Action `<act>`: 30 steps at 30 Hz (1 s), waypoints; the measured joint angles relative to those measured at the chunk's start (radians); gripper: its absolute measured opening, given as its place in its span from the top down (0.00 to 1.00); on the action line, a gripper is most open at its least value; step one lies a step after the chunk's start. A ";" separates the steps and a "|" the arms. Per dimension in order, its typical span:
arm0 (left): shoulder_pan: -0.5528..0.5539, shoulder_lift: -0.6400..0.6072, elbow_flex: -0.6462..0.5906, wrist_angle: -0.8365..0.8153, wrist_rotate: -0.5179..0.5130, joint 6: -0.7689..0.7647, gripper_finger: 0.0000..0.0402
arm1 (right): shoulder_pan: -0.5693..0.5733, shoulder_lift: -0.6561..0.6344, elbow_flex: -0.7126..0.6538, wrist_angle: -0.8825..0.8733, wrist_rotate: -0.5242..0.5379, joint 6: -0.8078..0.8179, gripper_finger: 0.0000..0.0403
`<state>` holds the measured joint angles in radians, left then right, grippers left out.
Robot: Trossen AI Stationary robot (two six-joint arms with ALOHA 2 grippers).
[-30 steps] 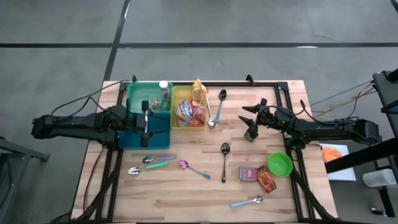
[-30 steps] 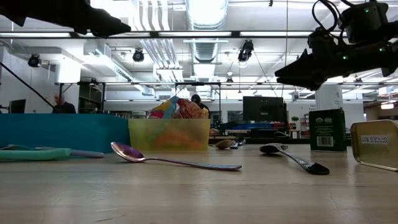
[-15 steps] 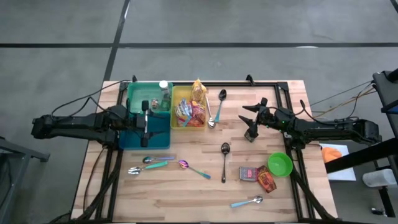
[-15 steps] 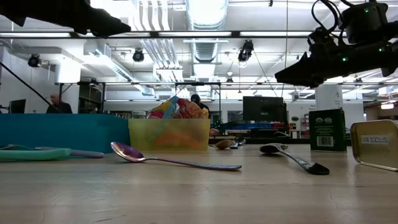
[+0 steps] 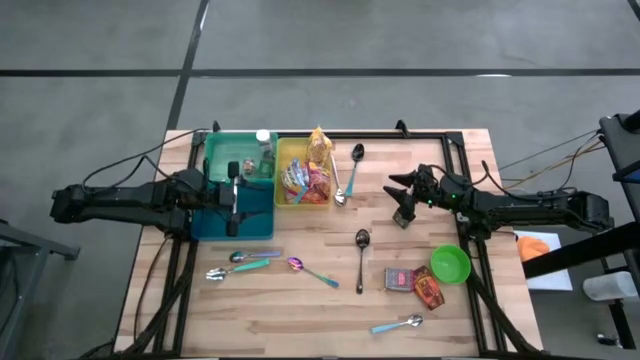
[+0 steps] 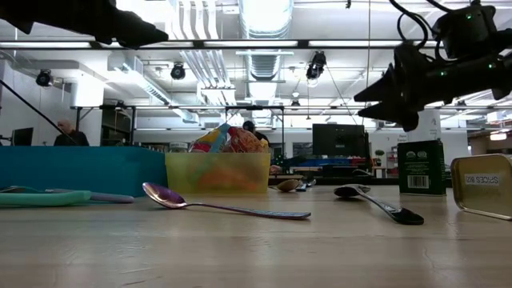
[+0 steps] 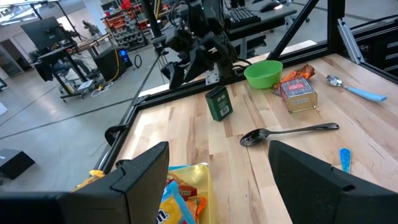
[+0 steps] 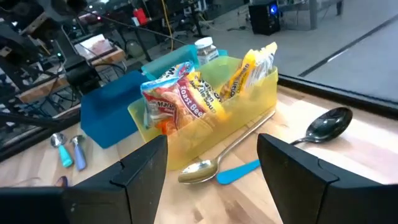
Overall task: Pick & Place Food Item
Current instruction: Put the green spice can into the green bin
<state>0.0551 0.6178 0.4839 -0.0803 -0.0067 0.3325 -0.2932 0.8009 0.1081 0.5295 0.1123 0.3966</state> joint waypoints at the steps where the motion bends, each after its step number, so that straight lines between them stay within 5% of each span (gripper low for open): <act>1: 0.000 0.000 0.000 0.000 0.000 0.000 0.31 | 0.001 0.000 0.000 0.000 -0.001 0.022 0.39; 15: 0.000 0.000 0.000 0.000 0.000 -0.002 0.31 | 0.007 0.000 0.057 -0.118 -0.076 0.036 0.39; 30: 0.000 0.000 0.000 0.000 0.000 -0.001 0.31 | 0.012 0.002 0.609 -1.313 -0.053 0.120 0.39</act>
<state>0.0551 0.6177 0.4839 -0.0803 -0.0067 0.3316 -0.2814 0.8024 0.7168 -0.7836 0.0592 0.5163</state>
